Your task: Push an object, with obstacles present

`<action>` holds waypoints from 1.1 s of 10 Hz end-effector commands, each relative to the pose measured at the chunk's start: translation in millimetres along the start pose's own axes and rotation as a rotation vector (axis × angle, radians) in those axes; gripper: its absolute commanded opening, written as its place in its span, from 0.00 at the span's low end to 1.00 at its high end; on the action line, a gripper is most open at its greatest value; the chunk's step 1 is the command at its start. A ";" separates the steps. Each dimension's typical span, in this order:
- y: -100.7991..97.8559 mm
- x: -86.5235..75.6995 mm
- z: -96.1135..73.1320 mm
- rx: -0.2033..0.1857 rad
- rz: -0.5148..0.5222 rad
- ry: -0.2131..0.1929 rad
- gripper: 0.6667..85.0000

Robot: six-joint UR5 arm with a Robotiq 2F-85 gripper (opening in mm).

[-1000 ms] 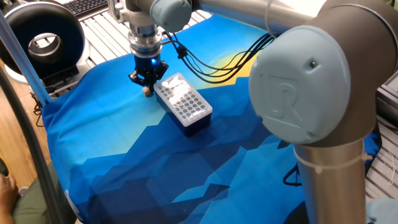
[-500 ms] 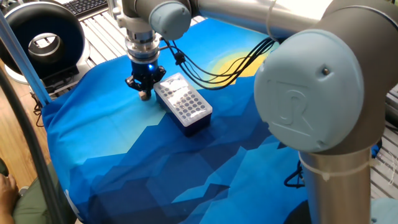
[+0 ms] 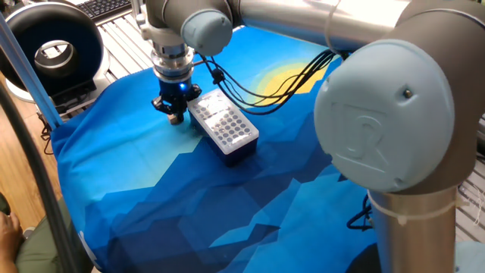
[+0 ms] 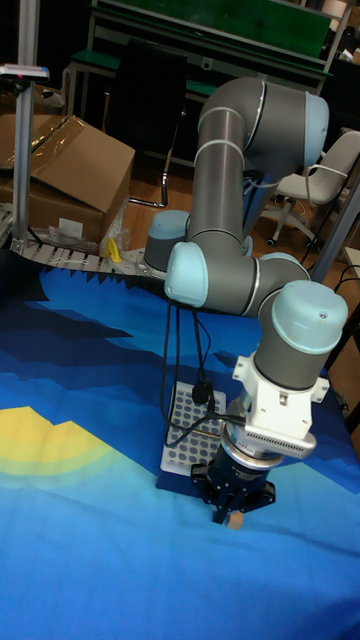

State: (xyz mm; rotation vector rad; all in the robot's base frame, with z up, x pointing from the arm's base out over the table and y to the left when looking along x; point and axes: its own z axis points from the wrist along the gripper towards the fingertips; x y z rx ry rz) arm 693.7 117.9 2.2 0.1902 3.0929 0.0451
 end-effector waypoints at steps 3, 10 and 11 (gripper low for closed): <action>-8.8 -31.3 -2.0 -0.036 -0.046 -0.020 0.00; -32.8 -60.5 -6.9 0.025 -0.273 -0.091 0.00; -41.6 -54.3 -6.7 0.056 -0.295 -0.062 0.00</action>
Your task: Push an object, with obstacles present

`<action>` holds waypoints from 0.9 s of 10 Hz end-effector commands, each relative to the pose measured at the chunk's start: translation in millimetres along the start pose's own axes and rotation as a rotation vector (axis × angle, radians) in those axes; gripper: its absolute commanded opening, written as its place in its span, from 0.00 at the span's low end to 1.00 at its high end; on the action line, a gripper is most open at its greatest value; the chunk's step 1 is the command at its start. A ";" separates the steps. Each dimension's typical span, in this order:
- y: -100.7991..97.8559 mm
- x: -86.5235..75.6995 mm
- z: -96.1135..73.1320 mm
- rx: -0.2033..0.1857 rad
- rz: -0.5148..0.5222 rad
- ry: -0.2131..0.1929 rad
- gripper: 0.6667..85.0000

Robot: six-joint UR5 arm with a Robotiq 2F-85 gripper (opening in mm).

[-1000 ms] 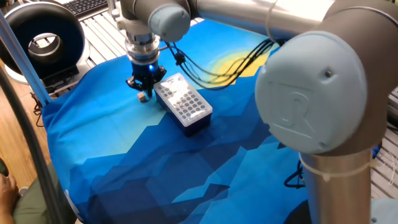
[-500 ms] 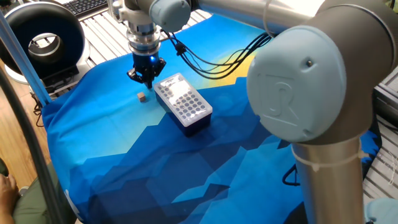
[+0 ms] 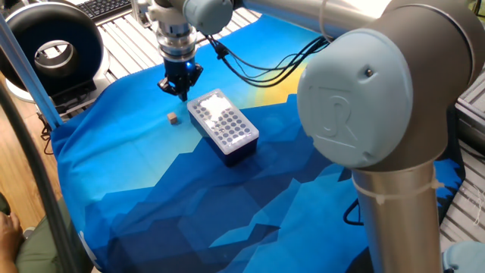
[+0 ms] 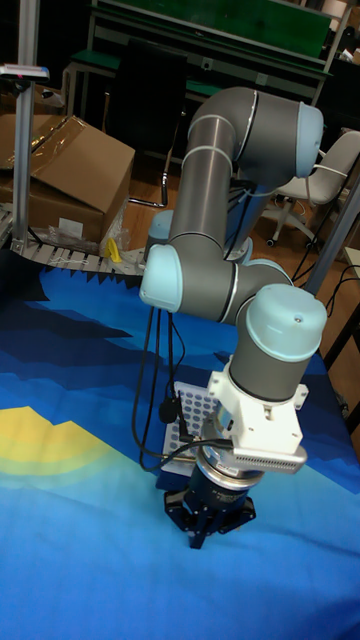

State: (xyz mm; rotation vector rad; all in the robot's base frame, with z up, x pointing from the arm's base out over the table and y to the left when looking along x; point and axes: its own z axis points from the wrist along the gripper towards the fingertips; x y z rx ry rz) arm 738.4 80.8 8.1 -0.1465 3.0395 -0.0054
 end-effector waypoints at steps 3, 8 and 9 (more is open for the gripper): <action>3.6 3.9 -1.3 -0.029 -0.171 0.018 0.00; 12.6 1.6 -1.6 -0.063 -0.104 0.009 0.00; 12.0 -1.2 -1.6 -0.060 -0.056 -0.001 0.00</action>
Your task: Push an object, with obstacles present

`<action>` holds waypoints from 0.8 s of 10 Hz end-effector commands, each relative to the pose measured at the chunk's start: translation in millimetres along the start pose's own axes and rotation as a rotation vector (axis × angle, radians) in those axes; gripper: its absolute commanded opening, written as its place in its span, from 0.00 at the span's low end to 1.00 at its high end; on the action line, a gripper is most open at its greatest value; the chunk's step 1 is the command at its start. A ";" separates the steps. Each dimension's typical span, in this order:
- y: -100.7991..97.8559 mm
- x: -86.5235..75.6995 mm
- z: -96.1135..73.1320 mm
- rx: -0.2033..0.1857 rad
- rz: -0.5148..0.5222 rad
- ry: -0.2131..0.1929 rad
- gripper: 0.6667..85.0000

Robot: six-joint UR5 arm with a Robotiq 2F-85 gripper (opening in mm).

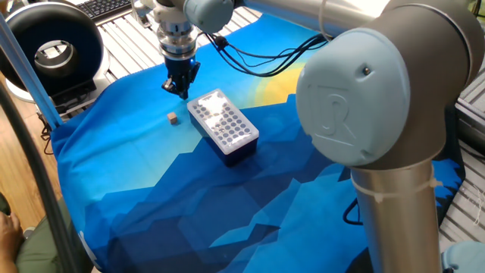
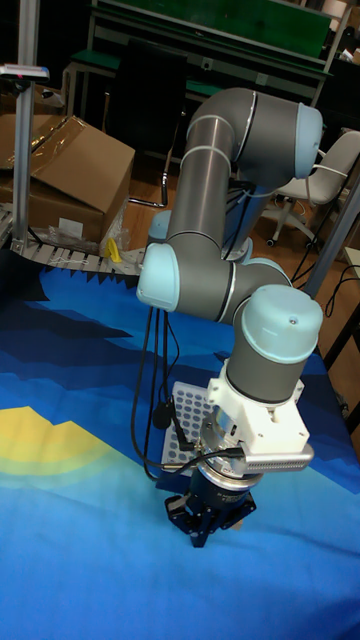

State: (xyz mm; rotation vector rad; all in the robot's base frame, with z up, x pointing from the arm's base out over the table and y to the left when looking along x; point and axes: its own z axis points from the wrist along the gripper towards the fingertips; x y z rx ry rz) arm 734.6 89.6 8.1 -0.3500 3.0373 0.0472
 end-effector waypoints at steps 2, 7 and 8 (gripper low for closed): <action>27.7 -0.3 -5.0 -0.011 0.125 -0.013 0.00; 63.8 -12.3 0.8 -0.020 0.238 -0.045 0.00; 68.1 -13.7 3.5 -0.018 0.248 -0.053 0.00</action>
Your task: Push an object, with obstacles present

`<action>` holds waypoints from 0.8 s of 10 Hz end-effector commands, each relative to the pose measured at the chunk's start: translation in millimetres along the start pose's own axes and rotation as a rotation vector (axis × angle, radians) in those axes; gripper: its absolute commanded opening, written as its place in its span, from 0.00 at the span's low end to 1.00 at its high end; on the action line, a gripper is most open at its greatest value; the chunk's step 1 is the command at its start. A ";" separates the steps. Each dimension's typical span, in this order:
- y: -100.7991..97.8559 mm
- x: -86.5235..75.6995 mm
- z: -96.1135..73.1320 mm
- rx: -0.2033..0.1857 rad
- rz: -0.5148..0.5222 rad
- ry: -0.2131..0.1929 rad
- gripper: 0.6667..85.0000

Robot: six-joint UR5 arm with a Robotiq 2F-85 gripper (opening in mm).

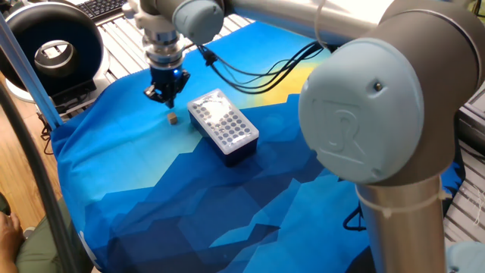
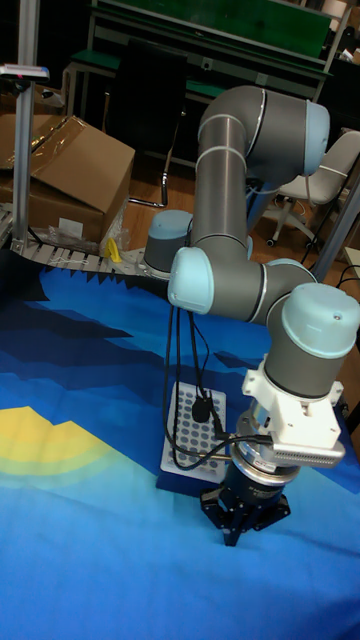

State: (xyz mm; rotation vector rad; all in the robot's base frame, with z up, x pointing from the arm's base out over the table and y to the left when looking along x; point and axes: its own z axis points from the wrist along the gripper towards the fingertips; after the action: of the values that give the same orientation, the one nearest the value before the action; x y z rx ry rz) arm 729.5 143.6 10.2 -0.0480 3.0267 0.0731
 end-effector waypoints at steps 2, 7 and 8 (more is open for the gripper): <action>17.9 1.7 7.5 -0.007 0.057 -0.022 0.00; 12.7 32.0 1.9 0.040 0.088 0.005 0.00; 10.1 38.9 -3.3 0.054 0.095 0.012 0.00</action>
State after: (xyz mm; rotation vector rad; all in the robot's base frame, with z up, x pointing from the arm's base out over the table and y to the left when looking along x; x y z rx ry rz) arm 705.0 154.9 3.7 0.0597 3.0266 0.0227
